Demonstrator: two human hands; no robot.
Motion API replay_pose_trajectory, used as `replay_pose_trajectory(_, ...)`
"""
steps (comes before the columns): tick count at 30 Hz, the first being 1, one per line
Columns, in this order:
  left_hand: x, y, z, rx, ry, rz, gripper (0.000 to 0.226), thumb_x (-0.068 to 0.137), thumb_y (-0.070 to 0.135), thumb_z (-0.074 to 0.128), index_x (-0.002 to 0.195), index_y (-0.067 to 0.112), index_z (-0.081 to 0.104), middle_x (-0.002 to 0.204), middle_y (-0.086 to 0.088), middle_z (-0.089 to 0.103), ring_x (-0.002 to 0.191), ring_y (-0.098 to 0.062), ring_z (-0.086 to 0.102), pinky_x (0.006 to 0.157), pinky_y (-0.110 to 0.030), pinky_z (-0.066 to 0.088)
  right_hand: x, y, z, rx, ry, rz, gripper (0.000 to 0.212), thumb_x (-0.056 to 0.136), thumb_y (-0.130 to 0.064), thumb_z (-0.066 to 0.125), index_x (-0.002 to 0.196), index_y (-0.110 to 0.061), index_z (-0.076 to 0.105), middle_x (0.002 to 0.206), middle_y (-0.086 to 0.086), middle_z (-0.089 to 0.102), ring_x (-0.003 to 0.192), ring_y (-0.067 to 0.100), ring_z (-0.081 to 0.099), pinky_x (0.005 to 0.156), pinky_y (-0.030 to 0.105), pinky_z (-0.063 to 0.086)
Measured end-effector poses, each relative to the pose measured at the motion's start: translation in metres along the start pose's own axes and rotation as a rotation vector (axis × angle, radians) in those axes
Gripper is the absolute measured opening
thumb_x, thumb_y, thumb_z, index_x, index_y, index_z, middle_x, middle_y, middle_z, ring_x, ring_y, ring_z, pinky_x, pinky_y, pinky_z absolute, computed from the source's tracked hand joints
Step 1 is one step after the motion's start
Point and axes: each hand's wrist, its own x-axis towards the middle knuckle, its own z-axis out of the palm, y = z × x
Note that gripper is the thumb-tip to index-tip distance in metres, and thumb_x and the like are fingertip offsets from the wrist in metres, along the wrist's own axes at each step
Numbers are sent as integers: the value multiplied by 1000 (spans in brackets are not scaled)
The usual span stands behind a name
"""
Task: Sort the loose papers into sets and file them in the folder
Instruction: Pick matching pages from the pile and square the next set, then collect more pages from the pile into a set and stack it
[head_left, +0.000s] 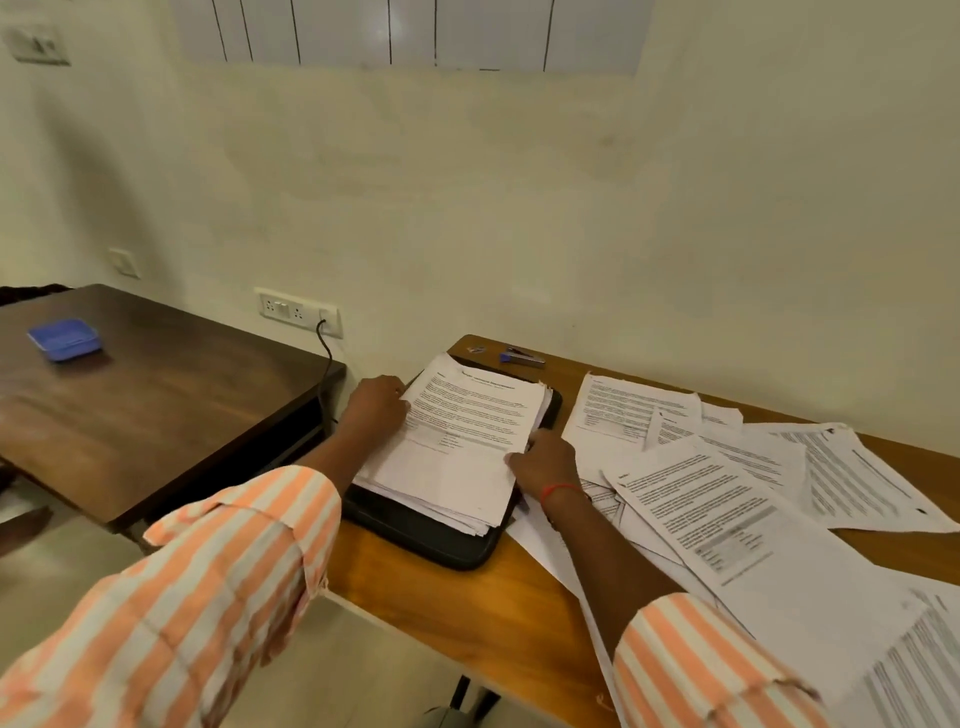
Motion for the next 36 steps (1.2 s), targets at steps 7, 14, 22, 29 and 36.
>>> replay_pose_trajectory(7,9,-14,14,23,-21,-41,24,97,25,61,109,6,69,99,-13,69,83,-27,61,71,-33,47,0,4,14,-62,86,34,21,94,-13,62,112,-4,67,121,12,69,112,28,65,73,21,46)
replay_pose_trajectory(14,12,-16,21,26,-12,-45,20,97,20,58,97,3,69,91,-10,66,83,-27,61,68,-33,44,6,6,17,-144,81,22,15,90,-9,62,100,0,70,112,14,71,101,28,69,65,20,49)
replay_pose_trajectory(22,-6,-7,29,214,85,9,20,98,18,46,93,9,64,98,-10,63,92,-28,61,75,-36,51,3,9,7,-46,73,-7,15,92,-14,64,88,-1,72,99,10,74,92,25,69,79,31,57)
replay_pose_trajectory(29,-44,74,47,172,120,221,43,96,32,59,133,11,57,130,-15,56,121,-32,50,102,-43,41,-12,31,-52,-252,222,-36,23,92,-23,60,106,-7,69,110,13,67,105,31,63,89,37,52)
replay_pose_trajectory(36,-112,184,124,-127,-236,378,38,95,43,63,120,15,63,116,-5,66,109,-23,61,84,-31,44,-23,115,-175,-581,326,247,41,85,-36,60,117,-11,61,123,19,61,117,39,55,96,41,45)
